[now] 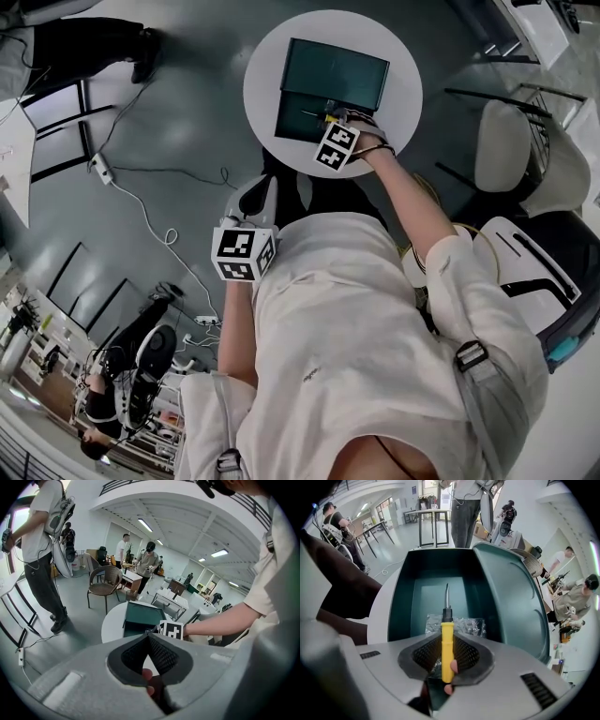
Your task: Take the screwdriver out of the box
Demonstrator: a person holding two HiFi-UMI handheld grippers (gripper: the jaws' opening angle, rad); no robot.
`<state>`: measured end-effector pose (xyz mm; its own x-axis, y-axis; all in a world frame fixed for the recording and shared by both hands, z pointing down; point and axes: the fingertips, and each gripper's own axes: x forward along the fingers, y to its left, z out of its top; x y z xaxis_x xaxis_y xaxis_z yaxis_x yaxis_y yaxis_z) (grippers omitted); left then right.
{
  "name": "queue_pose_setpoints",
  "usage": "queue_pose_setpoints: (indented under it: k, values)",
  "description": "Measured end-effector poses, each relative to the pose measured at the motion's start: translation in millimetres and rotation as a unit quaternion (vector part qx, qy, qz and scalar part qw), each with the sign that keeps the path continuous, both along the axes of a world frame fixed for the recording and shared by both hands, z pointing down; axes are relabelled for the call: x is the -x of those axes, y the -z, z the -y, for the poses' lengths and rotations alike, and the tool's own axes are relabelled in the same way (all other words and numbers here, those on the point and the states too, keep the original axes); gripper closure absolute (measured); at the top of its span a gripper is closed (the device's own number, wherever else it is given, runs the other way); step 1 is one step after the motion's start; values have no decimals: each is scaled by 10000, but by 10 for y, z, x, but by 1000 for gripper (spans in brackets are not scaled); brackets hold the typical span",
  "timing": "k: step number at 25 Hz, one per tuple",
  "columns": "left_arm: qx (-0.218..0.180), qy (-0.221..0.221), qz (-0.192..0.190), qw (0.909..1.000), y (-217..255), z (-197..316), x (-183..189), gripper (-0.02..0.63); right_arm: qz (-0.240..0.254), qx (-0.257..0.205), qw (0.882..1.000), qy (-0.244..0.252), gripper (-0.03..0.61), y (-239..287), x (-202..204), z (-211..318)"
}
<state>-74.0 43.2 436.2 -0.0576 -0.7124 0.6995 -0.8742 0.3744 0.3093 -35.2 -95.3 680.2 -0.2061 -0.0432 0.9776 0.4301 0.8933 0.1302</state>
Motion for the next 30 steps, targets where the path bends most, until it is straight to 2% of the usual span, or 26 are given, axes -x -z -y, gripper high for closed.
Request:
queue_pose_setpoints:
  k: [11,17,21,25,28,30]
  values:
    - [52,-29,-196,9998,-70,-98,-246,603,911,105,9951,-368,500,407,41,23]
    - [53,-403,-202,9990,-56,-57,-405,603,1693,379,9789,-1083,500,888,-74,65]
    - [-73,-602,-77,9981,11,-35,-377,603,2298,695,9531,-1844,500,1293,-192,121]
    - [-150,-681,2,9976,68,-138,-157,603,2819,1160,9155,-2626,500,1647,-248,23]
    - [-424,-734,-24,9964,161,-183,-36,603,3134,1499,8821,-3181,500,1857,-329,-94]
    - [-602,-823,-76,9948,218,-271,-34,603,3266,1595,8662,-3428,500,1991,-381,-214]
